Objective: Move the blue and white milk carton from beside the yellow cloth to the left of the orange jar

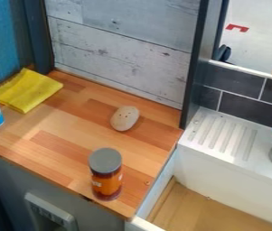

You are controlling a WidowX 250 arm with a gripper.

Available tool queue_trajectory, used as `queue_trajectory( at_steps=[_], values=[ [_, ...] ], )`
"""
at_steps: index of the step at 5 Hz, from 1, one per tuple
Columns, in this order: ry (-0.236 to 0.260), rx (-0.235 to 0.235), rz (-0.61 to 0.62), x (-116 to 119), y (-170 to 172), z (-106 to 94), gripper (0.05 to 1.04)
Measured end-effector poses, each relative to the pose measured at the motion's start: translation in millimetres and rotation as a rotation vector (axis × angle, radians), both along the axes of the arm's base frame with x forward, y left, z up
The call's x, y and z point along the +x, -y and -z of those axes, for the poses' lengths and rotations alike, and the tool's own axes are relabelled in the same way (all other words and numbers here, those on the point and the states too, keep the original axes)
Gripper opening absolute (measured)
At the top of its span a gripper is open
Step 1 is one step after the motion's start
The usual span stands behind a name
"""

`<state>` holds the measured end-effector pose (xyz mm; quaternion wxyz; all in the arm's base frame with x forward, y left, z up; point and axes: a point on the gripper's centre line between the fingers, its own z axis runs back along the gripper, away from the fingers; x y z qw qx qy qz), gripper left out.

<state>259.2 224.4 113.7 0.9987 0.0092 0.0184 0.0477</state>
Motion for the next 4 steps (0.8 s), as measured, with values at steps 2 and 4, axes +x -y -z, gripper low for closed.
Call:
queue_trajectory(
  at_steps=[2, 4],
  values=[
    [-0.01, -0.031, -0.001, 5.0, 0.2, 13.1, 0.999],
    [-0.075, -0.007, -0.02, 3.0, -3.9, 38.2, 0.962]
  ],
)
